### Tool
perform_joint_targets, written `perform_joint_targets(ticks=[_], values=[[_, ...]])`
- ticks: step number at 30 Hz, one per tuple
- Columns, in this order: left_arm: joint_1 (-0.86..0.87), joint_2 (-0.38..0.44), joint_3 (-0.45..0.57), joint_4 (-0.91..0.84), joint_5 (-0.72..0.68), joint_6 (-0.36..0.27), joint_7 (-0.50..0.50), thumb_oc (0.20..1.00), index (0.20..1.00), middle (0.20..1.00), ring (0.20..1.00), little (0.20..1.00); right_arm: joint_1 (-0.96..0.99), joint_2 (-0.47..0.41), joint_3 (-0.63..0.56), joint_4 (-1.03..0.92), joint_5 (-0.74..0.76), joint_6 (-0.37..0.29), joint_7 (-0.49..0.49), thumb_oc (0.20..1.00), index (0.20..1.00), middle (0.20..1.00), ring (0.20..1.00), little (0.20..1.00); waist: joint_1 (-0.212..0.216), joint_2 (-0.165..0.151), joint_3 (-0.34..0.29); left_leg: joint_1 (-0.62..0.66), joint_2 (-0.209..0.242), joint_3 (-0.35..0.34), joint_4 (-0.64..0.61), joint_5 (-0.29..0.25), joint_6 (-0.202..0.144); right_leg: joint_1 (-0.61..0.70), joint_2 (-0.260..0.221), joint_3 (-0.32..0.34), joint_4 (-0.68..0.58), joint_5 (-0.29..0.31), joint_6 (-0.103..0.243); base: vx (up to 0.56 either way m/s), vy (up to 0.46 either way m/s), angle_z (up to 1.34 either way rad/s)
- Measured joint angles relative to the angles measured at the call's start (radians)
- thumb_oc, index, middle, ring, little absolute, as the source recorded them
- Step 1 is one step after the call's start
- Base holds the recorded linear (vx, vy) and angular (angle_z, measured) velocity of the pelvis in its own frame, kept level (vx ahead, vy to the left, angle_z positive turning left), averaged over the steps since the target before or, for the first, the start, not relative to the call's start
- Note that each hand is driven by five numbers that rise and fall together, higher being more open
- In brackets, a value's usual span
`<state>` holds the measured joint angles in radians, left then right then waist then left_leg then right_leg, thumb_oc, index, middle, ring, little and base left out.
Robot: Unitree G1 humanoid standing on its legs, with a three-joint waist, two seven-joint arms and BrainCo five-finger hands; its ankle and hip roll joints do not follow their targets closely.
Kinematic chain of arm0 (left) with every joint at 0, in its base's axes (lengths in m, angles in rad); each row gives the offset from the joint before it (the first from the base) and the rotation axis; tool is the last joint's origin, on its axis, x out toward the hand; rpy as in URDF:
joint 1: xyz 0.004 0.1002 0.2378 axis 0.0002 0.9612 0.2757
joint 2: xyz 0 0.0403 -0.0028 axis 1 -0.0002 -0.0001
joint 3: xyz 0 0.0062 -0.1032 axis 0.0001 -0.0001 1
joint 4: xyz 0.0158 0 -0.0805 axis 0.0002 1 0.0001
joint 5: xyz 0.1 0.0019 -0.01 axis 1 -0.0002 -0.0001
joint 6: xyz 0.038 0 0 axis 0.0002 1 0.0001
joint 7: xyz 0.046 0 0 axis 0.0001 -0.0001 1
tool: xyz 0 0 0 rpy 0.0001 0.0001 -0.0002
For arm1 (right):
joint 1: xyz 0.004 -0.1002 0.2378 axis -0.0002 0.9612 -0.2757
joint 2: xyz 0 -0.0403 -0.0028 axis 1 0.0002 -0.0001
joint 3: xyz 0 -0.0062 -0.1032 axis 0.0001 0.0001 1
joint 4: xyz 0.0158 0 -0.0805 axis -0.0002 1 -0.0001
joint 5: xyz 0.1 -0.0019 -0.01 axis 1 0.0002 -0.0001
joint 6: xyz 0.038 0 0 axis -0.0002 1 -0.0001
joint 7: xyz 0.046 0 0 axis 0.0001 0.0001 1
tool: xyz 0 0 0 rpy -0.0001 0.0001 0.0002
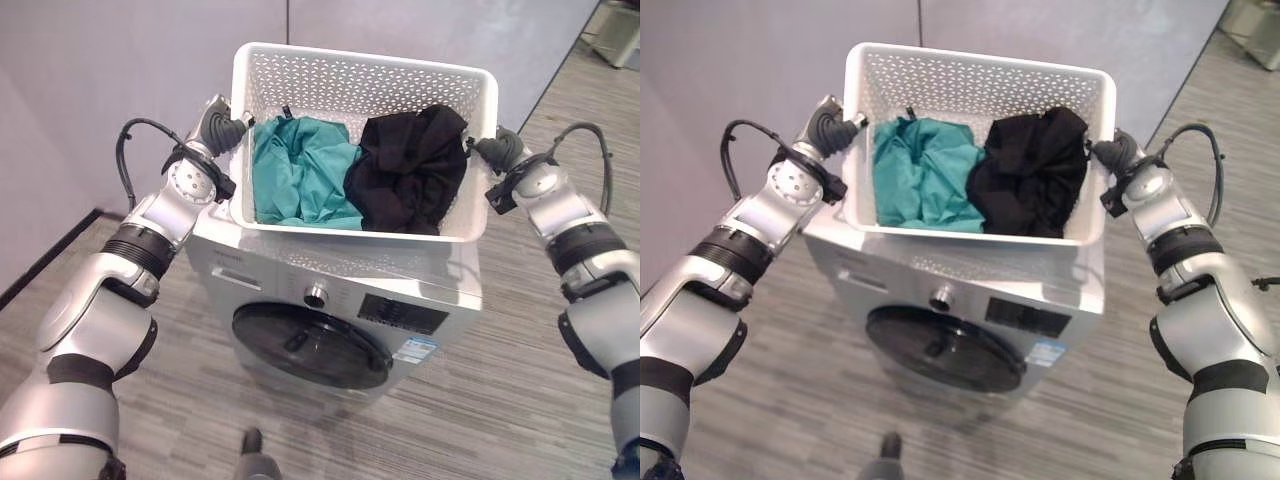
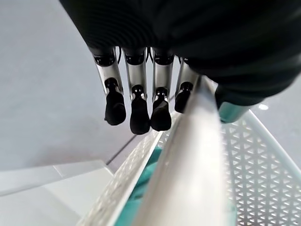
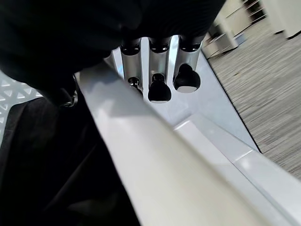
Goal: Grab the laundry basket,head to the washer,open it,put in the laundry and shut it.
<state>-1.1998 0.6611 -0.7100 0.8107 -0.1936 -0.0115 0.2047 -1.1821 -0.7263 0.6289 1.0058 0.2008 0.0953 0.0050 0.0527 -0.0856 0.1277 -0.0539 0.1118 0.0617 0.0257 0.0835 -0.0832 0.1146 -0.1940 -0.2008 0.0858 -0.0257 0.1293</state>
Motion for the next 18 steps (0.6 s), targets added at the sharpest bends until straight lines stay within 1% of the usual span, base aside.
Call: perform_joint_targets(ticks=[1, 2, 3, 4, 5, 6, 7, 8, 9, 10, 11, 12, 13, 14, 16, 17, 18], values=[[-0.003, -0.002, -0.023, -0.003, 0.0, -0.001, -0.011, 0.2, 0.2, 0.2, 0.2, 0.2, 0.013, -0.009, -0.015, 0.001, 0.001, 0.009, 0.019, 0.2, 0.2, 0.2, 0.2, 0.2, -0.013, 0.006, 0.003, 0.013, -0.01, 0.001, 0.01, -0.008, 0.022, -0.073, -0.034, 0.01, 0.16, -0.007, 0.003, 0.07, 0.136, -0.08], [-0.006, -0.003, -0.032, -0.003, 0.0, -0.001, -0.02, 0.2, 0.2, 0.2, 0.2, 0.2, 0.019, -0.01, -0.016, 0.003, 0.001, 0.017, 0.023, 0.2, 0.2, 0.2, 0.2, 0.2, -0.012, 0.008, 0.005, 0.024, -0.014, 0.002, 0.008, -0.013, 0.029, -0.107, -0.045, 0.019, 0.228, -0.022, 0.009, 0.1, 0.037, -0.3], [-0.013, -0.009, -0.059, 0.03, 0.002, 0.0, -0.034, 0.2, 0.2, 0.2, 0.2, 0.2, 0.024, -0.005, -0.011, 0.018, 0.001, 0.019, 0.055, 0.2, 0.2, 0.2, 0.2, 0.2, -0.012, 0.01, 0.008, 0.074, -0.034, 0.015, -0.002, -0.044, 0.061, -0.137, -0.048, 0.012, 0.222, -0.036, 0.019, 0.09, -0.014, -0.24], [-0.013, -0.01, -0.062, 0.033, 0.003, 0.002, -0.035, 0.2, 0.2, 0.2, 0.2, 0.2, 0.023, -0.006, -0.01, 0.02, 0.001, 0.018, 0.063, 0.2, 0.2, 0.2, 0.2, 0.2, -0.011, 0.01, 0.008, 0.082, -0.046, 0.02, -0.003, -0.049, 0.066, -0.135, -0.05, 0.002, 0.203, -0.033, 0.023, 0.05, -0.035, -0.19], [-0.021, -0.02, -0.077, 0.049, 0.002, 0.0, -0.039, 0.2, 0.2, 0.2, 0.2, 0.2, 0.021, -0.007, -0.007, 0.044, 0.001, 0.014, 0.066, 0.2, 0.2, 0.2, 0.2, 0.2, -0.007, 0.011, 0.009, 0.096, -0.048, 0.029, -0.013, -0.054, 0.066, -0.142, -0.061, -0.026, 0.168, -0.027, 0.018, 0.09, -0.037, -0.1], [-0.044, -0.03, -0.099, 0.078, 0.002, 0.0, -0.057, 0.2, 0.2, 0.2, 0.2, 0.2, 0.009, -0.006, 0.002, 0.063, 0.001, 0.01, 0.068, 0.2, 0.2, 0.2, 0.2, 0.2, 0.013, 0.019, 0.01, 0.103, -0.05, 0.039, -0.014, -0.065, 0.063, -0.142, -0.074, -0.088, 0.096, 0.001, 0.019, 0.07, -0.031, -0.08], [-0.056, -0.031, -0.103, 0.093, 0.004, 0.001, -0.072, 0.2, 0.2, 0.2, 0.2, 0.2, 0.005, -0.006, 0.004, 0.072, 0.001, 0.011, 0.075, 0.2, 0.2, 0.2, 0.2, 0.2, 0.013, 0.017, 0.009, 0.102, -0.052, 0.035, -0.011, -0.069, 0.059, -0.141, -0.081, -0.094, 0.057, 0.029, 0.018, 0.1, -0.034, -0.02], [-0.065, -0.031, -0.121, 0.113, 0.004, 0.0, -0.08, 0.2, 0.2, 0.2, 0.2, 0.2, -0.001, -0.005, 0.016, 0.073, 0.001, 0.013, 0.087, 0.2, 0.2, 0.2, 0.2, 0.2, 0.014, 0.011, 0.006, 0.106, -0.054, 0.033, -0.011, -0.075, 0.055, -0.129, -0.089, -0.117, 0.016, 0.048, 0.017, 0.06, -0.007, 0.1], [-0.066, -0.029, -0.125, 0.12, 0.004, 0.003, -0.089, 0.2, 0.2, 0.2, 0.2, 0.2, -0.004, -0.005, 0.032, 0.072, 0.001, 0.017, 0.093, 0.2, 0.2, 0.2, 0.2, 0.2, 0.016, -0.001, -0.002, 0.105, -0.057, 0.032, -0.006, -0.083, 0.047, -0.124, -0.086, -0.112, -0.009, 0.079, 0.01, 0.09, -0.009, 0.15], [-0.066, -0.033, -0.132, 0.139, 0.005, 0.0, -0.101, 0.2, 0.2, 0.2, 0.2, 0.2, -0.008, -0.003, 0.048, 0.079, 0.001, 0.019, 0.114, 0.2, 0.2, 0.2, 0.2, 0.2, 0.025, -0.032, -0.023, 0.108, -0.065, 0.027, 0.001, -0.096, 0.027, -0.092, -0.081, -0.116, -0.05, 0.115, 0.009, 0.1, -0.029, -0.02], [-0.065, -0.038, -0.135, 0.16, 0.005, 0.004, -0.102, 0.2, 0.2, 0.2, 0.2, 0.2, -0.025, -0.001, 0.073, 0.079, 0.001, 0.023, 0.119, 0.2, 0.2, 0.2, 0.2, 0.2, 0.038, -0.014, -0.028, 0.107, -0.046, 0.033, 0.008, -0.1, 0.02, -0.083, -0.054, -0.113, -0.073, 0.127, 0.0, 0.09, -0.038, -0.06], [-0.067, -0.037, -0.135, 0.163, 0.005, 0.005, -0.103, 0.344, 0.344, 0.344, 0.344, 0.344, -0.03, -0.001, 0.079, 0.082, 0.002, 0.027, 0.125, 0.2, 0.2, 0.2, 0.2, 0.2, 0.039, -0.005, -0.033, 0.107, -0.031, 0.032, 0.006, -0.102, 0.017, -0.08, -0.041, -0.114, -0.084, 0.126, -0.003, 0.05, -0.036, -0.16], [-0.077, -0.043, -0.139, 0.181, 0.006, 0.003, -0.108, 0.404, 0.404, 0.404, 0.404, 0.404, -0.039, -0.001, 0.085, 0.096, 0.002, 0.027, 0.132, 0.2, 0.2, 0.2, 0.2, 0.2, 0.038, 0.001, -0.036, 0.106, -0.021, 0.031, 0.003, -0.1, 0.012, -0.077, -0.027, -0.115, -0.094, 0.128, -0.007, 0.04, -0.024, -0.1], [-0.1, -0.057, -0.143, 0.212, 0.009, 0.006, -0.111, 1.0, 1.0, 1.0, 1.0, 1.0, -0.064, -0.001, 0.115, 0.11, 0.002, 0.037, 0.15, 0.2, 0.2, 0.2, 0.2, 0.2, 0.038, 0.006, -0.039, 0.104, -0.006, 0.032, 0.003, -0.099, 0.011, -0.077, -0.011, -0.114, -0.103, 0.131, -0.013, 0.04, -0.021, -0.08], [-0.11, -0.059, -0.143, 0.219, 0.016, 0.007, -0.111, 1.0, 1.0, 1.0, 1.0, 1.0, -0.067, -0.005, 0.121, 0.125, 0.002, 0.041, 0.163, 0.2, 0.2, 0.2, 0.2, 0.2, 0.023, 0.006, -0.039, 0.105, 0.0, 0.031, 0.002, -0.098, 0.009, -0.074, -0.005, -0.115, -0.106, 0.127, -0.019, 0.03, -0.021, -0.03], [-0.128, -0.069, -0.143, 0.242, 0.016, 0.009, -0.11, 1.0, 1.0, 1.0, 1.0, 1.0, -0.066, -0.004, 0.121, 0.15, 0.001, 0.05, 0.174, 0.633, 0.633, 0.633, 0.633, 0.633, 0.011, 0.006, -0.039, 0.105, -0.002, 0.031, 0.0, -0.098, 0.007, -0.073, -0.001, -0.116, -0.109, 0.127, -0.02, 0.0, 0.0, 0.0], [-0.135, -0.072, -0.143, 0.249, 0.017, 0.009, -0.109, 1.0, 1.0, 1.0, 1.0, 1.0, -0.066, -0.006, 0.122, 0.161, -0.004, 0.059, 0.176, 0.834, 0.834, 0.834, 0.834, 0.834, 0.004, 0.006, -0.039, 0.105, -0.003, 0.031, -0.002, -0.098, 0.006, -0.073, -0.003, -0.116, -0.11, 0.127, -0.02, 0.03, -0.013, 0.03]])
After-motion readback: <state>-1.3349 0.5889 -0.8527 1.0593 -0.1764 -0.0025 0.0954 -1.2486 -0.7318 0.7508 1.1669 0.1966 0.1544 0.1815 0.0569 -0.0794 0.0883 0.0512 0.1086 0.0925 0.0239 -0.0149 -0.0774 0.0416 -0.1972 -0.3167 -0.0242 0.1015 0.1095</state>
